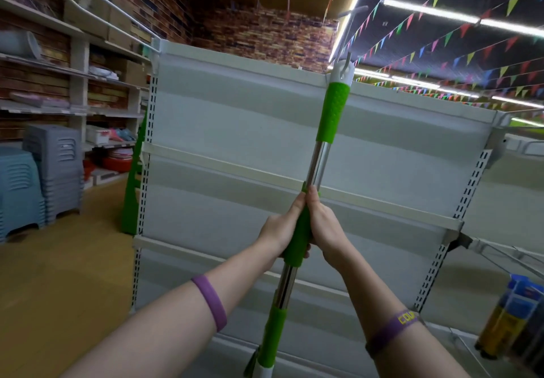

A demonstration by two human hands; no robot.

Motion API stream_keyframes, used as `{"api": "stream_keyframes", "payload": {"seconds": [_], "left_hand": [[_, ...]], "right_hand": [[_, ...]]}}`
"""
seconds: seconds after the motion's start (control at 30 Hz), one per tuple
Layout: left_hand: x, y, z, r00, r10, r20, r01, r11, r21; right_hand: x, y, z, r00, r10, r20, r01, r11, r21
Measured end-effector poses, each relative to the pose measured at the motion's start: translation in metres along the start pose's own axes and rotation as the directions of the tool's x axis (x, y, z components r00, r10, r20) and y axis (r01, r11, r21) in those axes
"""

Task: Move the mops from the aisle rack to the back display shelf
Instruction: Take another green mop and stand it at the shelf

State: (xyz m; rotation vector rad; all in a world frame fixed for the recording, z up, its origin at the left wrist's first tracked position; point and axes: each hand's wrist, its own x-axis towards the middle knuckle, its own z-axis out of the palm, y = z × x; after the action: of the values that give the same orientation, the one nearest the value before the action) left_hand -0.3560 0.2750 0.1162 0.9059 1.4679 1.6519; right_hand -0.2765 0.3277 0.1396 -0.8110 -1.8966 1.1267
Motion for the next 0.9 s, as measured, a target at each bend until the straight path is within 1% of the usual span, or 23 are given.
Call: {"api": "stream_keyframes", "payload": {"seconds": [0.13,0.2,0.33,0.37,0.47,0.6,0.7,0.73,0.77,0.83,0.9], "left_hand": [[0.012,-0.005,0.003,0.999,0.012,-0.044,-0.011,1.000,0.018],[0.019,-0.006,0.004,0.999,-0.006,-0.052,0.008,0.999,0.045],[0.028,-0.010,0.004,0.998,-0.069,-0.009,0.069,0.996,0.047],[0.029,-0.011,0.004,0.998,-0.066,-0.010,0.067,0.996,0.051],[0.023,-0.014,0.004,0.994,-0.013,-0.110,0.024,0.995,0.101],[0.006,-0.030,0.004,0.982,0.062,-0.179,-0.015,0.967,0.256],[-0.008,-0.049,0.012,0.953,0.129,-0.273,-0.030,0.940,0.341],[-0.013,-0.056,0.017,0.954,0.135,-0.267,-0.032,0.934,0.356],[-0.017,-0.062,0.022,0.965,0.128,-0.229,-0.038,0.932,0.360],[-0.025,-0.077,0.037,0.990,0.085,-0.109,-0.041,0.934,0.356],[-0.032,-0.091,0.052,0.998,0.057,0.007,-0.056,0.929,0.366]], "right_hand": [[0.007,0.008,0.002,0.999,-0.002,-0.038,0.001,1.000,-0.019],[0.013,0.013,0.004,0.998,0.011,-0.069,-0.012,1.000,-0.004],[0.021,0.020,0.007,0.994,0.015,-0.109,-0.014,1.000,0.014],[0.021,0.021,0.008,0.993,0.019,-0.113,-0.016,1.000,0.023],[0.018,0.025,0.007,0.994,0.025,-0.110,-0.020,0.998,0.052],[0.001,0.052,-0.006,0.998,0.050,-0.046,-0.052,0.998,-0.035],[-0.020,0.085,-0.018,0.996,0.075,-0.046,-0.078,0.995,-0.058],[-0.029,0.095,-0.022,0.993,0.100,-0.057,-0.104,0.992,-0.066],[-0.038,0.104,-0.026,0.990,0.128,-0.065,-0.133,0.989,-0.071],[-0.056,0.118,-0.037,0.985,0.162,-0.066,-0.168,0.982,-0.087],[-0.074,0.130,-0.048,0.977,0.200,-0.076,-0.207,0.974,-0.088]]}}
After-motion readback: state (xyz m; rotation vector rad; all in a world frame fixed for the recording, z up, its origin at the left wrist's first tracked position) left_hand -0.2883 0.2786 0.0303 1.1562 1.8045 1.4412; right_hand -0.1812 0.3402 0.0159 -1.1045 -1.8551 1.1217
